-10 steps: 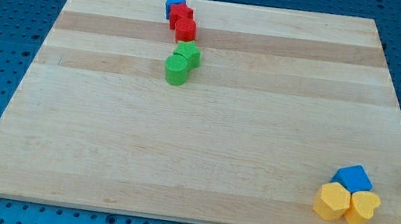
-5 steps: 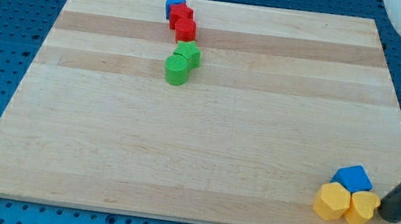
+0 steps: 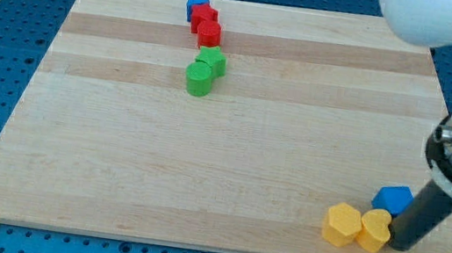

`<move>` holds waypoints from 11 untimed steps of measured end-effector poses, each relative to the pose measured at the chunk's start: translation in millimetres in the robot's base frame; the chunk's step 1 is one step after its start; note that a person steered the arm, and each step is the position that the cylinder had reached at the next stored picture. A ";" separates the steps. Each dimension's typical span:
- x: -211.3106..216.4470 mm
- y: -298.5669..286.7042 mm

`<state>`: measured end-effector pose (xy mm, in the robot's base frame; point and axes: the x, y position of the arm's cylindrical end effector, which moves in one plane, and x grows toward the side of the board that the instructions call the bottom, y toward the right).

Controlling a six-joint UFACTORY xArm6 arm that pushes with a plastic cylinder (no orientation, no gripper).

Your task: Push the yellow hexagon to the bottom left corner of the board

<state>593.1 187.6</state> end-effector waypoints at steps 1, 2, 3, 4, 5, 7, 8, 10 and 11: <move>0.0 -19.4; 0.0 -43.0; 0.1 -66.5; 0.1 -95.5; 0.1 -123.9; 0.1 -169.3; 0.1 -197.5; 0.1 -264.1; 0.1 -297.7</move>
<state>593.2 -110.0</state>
